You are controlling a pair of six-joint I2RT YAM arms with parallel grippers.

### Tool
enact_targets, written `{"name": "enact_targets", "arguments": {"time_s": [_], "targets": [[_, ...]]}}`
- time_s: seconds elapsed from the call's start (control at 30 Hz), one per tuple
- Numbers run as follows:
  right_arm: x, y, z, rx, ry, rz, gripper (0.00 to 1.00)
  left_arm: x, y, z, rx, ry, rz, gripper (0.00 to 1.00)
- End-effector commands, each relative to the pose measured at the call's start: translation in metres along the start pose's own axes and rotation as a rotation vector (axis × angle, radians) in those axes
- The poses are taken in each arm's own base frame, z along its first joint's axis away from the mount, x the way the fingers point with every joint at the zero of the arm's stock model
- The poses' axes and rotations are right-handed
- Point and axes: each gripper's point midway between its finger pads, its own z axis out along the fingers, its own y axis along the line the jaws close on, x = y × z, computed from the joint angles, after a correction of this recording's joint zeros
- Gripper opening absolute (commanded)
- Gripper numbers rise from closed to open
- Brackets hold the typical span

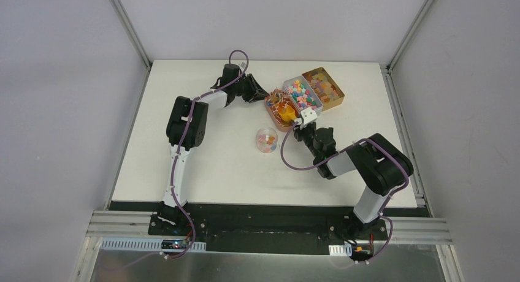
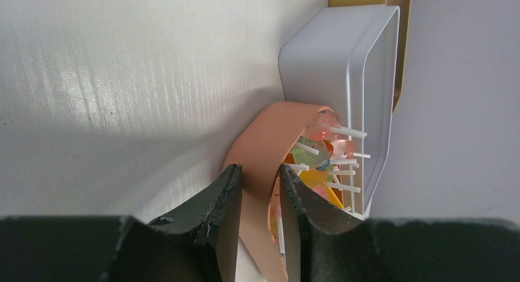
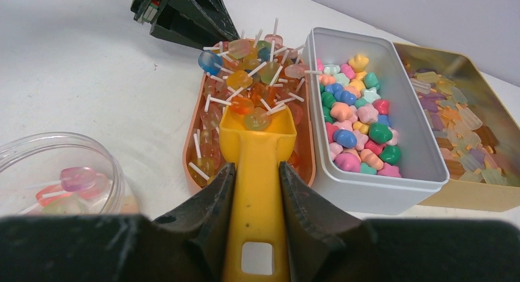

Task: Pack the candies
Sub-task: Scoop the fake candies from the storage box.

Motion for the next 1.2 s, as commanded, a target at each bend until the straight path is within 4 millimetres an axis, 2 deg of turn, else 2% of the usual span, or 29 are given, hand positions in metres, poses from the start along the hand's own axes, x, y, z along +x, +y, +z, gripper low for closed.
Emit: {"name": "enact_targets", "arguments": {"time_s": [0.0, 0.23, 0.47, 1.17], "targets": [[-0.003, 0.01, 0.0, -0.026, -0.033, 0.037, 0.0, 0.016, -0.017, 0.005, 0.067, 0.053, 0.011, 0.28], [-0.004, 0.011, -0.008, -0.03, -0.09, 0.026, 0.0, 0.016, -0.02, 0.006, 0.07, 0.052, 0.015, 0.28], [-0.006, 0.011, -0.008, -0.038, -0.099, -0.004, 0.0, 0.016, -0.018, 0.006, 0.066, 0.052, 0.012, 0.28], [-0.039, 0.005, -0.014, -0.031, -0.181, -0.061, 0.0, 0.015, -0.02, 0.004, 0.067, 0.051, 0.017, 0.32]]}}
